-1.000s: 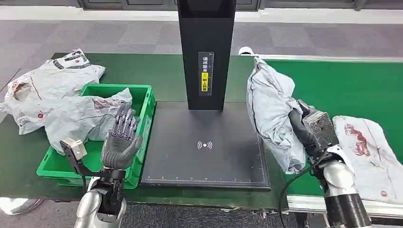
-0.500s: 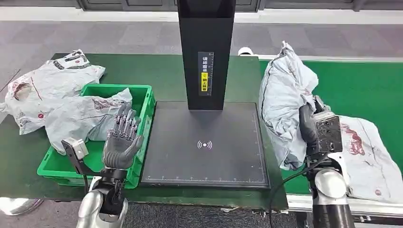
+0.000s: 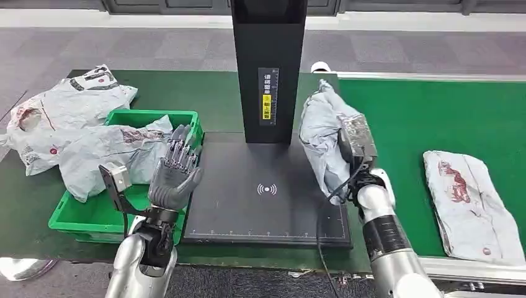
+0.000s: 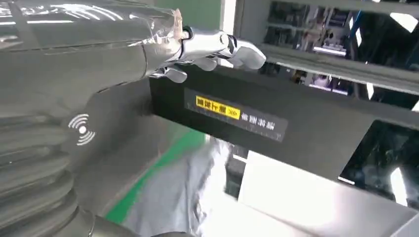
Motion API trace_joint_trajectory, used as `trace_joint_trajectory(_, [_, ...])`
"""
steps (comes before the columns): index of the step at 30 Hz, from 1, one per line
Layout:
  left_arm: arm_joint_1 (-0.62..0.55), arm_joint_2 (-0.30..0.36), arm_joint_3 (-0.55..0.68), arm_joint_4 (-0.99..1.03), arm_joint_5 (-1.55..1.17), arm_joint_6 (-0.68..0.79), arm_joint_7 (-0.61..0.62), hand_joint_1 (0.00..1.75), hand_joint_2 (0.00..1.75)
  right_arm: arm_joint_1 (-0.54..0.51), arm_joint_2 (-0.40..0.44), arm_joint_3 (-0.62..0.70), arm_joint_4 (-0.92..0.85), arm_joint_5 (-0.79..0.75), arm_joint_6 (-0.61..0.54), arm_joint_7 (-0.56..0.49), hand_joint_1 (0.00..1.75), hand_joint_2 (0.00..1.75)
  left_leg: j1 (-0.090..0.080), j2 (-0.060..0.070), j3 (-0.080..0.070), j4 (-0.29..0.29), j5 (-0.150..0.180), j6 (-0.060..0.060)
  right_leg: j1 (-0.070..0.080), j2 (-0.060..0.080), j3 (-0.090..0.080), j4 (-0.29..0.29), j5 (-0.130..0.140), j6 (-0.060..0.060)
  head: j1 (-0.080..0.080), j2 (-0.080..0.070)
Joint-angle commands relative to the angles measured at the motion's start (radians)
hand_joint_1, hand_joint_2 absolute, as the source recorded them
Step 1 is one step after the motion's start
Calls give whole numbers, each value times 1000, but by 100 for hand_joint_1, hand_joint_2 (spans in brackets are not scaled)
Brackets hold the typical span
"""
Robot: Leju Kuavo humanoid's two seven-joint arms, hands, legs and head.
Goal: Moved the parcel from conveyor to table for the left to box.
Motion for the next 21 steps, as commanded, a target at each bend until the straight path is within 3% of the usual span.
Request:
trace_joint_trajectory(1, [-83, 32, -44, 113, 15, 4, 14, 0, 175, -124, 72, 118, 324, 8, 10, -2, 175, 175, 0, 2, 2, -1, -1, 0, 0, 2, 1, 0, 0, -1, 0, 0])
trace_joint_trajectory(10, [-89, 29, -45, 121, 20, 5, 15, 0, 175, -107, 93, 155, 342, 14, 47, 3, 175, 175, 0, 2, 3, -2, 0, 0, 0, 2, 2, -2, 0, -1, 0, 0])
trace_joint_trajectory(12, [-96, 25, -44, 132, 21, 6, 16, 0, 175, -90, 111, 183, 345, 19, 63, 1, 7, 175, 0, 1, 2, -1, 0, 0, 0, 2, 1, -2, 0, -1, 0, 0])
trace_joint_trajectory(14, [-103, 24, -40, 141, 20, 7, 15, 0, 175, -75, 122, 216, 334, 28, 76, -5, 0, 175, 2, 1, 5, -5, 1, 0, 1, 1, 5, -6, 1, -2, 0, 0])
trace_joint_trajectory(15, [-106, 23, -39, 145, 20, 7, 15, 0, 175, -71, 123, 235, 326, 37, 85, -12, 0, 0, 1, 2, 4, -4, 0, -1, 1, 2, 3, -4, 0, -2, 0, 0])
trace_joint_trajectory(21, [-104, 21, -34, 152, 9, 7, 10, 0, 175, -3, 99, 308, 157, -37, 216, -55, 0, 0, 1, -1, 1, -1, 0, 0, 1, -1, 1, -2, -1, -1, 0, 0])
